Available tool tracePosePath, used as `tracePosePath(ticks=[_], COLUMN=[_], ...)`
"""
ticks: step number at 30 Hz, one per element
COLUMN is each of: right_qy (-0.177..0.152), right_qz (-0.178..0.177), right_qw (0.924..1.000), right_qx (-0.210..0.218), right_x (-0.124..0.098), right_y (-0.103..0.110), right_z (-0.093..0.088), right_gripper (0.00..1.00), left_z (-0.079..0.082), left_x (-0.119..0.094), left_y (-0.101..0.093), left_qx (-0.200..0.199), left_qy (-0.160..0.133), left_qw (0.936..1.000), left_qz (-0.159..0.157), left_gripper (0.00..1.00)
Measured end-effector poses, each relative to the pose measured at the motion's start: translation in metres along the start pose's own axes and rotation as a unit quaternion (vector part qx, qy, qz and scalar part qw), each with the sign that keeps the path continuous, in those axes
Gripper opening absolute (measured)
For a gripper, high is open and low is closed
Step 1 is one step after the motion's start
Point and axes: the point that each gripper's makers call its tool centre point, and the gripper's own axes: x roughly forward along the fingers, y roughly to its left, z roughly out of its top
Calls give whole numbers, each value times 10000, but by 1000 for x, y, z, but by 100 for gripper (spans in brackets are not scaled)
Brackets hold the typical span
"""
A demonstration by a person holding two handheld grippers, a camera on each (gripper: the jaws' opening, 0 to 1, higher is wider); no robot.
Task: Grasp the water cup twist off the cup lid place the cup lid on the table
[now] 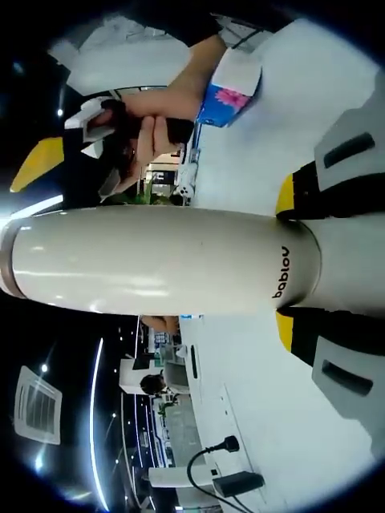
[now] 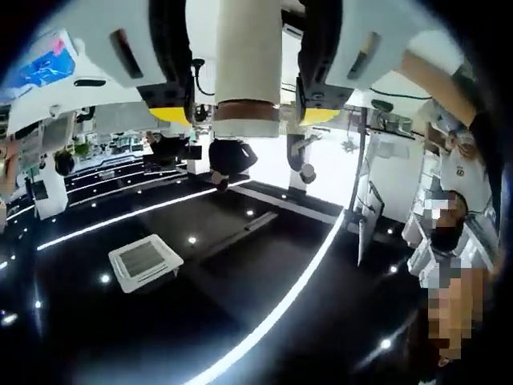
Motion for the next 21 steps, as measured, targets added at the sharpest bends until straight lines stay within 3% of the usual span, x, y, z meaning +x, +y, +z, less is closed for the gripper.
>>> tracePosePath(ticks=[5,7,15,21], right_qy=[60,57,71,-32], right_qz=[-186,-288,-960,-913], right_qw=[9997,9996,9954,9957], right_qx=[-135,47,-29,-159], right_x=[2,3,1,6], right_y=[6,5,-11,-4], right_z=[-1,-3,-3,2], right_gripper=[52,52,54,54], left_z=[0,0,0,0], left_x=[0,-1,-1,-2], left_y=[-1,-1,-1,-2], left_qx=[0,-2,1,4], left_qy=[1,4,-1,-1], left_qw=[10000,10000,10000,10000], left_qz=[-1,-3,-4,-6], left_gripper=[45,45,45,45])
